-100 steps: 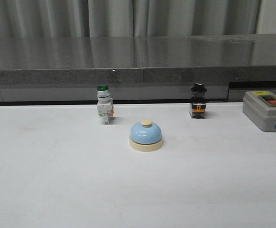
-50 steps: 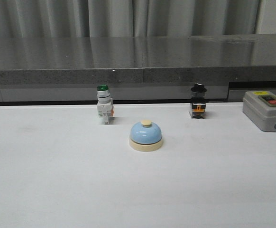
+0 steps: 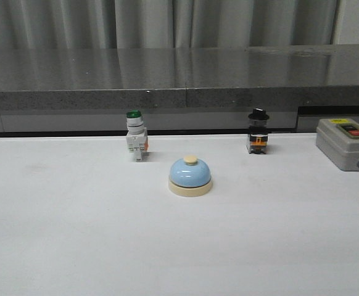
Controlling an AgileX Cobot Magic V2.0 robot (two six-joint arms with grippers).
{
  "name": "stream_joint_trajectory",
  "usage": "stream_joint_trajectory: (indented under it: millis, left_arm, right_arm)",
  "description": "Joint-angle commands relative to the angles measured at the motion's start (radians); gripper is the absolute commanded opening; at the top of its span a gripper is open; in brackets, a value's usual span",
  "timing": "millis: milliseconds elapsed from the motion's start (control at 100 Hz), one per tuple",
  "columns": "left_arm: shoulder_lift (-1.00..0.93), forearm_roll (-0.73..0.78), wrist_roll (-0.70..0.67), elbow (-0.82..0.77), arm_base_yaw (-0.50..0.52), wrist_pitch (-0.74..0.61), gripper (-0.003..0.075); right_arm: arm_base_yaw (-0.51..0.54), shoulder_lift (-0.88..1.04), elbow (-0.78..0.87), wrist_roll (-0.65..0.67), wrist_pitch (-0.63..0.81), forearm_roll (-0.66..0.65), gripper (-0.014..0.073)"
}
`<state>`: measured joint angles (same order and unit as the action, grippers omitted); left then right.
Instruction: Place and press bell with both arms
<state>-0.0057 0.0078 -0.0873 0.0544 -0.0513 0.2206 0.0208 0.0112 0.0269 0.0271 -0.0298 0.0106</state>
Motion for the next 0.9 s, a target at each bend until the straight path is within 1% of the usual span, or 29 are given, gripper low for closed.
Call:
stream_joint_trajectory:
  millis: [0, 90, 110, 120, 160, 890]
  left_arm:
    - [-0.029, -0.008, -0.009, -0.031, 0.002, -0.173, -0.002]
    - [-0.029, -0.013, -0.009, -0.102, 0.002, -0.298, -0.002]
    - [-0.029, -0.013, -0.009, -0.1, 0.002, -0.283, -0.002]
    - [-0.029, -0.013, -0.009, -0.098, 0.002, -0.255, -0.002]
    - [-0.029, -0.013, -0.009, -0.09, 0.002, -0.231, -0.002]
    - [-0.029, -0.013, -0.009, -0.096, 0.002, -0.232, -0.002]
  right_arm:
    - [0.004, 0.013, -0.016, -0.003, 0.081, -0.011, -0.006]
    - [0.004, 0.013, -0.016, -0.003, 0.081, -0.011, -0.006]
    - [0.004, 0.013, -0.016, -0.003, 0.081, -0.011, -0.006]
    - [0.004, 0.013, -0.016, -0.003, 0.081, -0.011, -0.006]
    - [0.004, 0.013, -0.016, -0.003, 0.081, -0.011, -0.006]
    - [0.004, 0.013, -0.016, -0.003, 0.081, -0.011, -0.006]
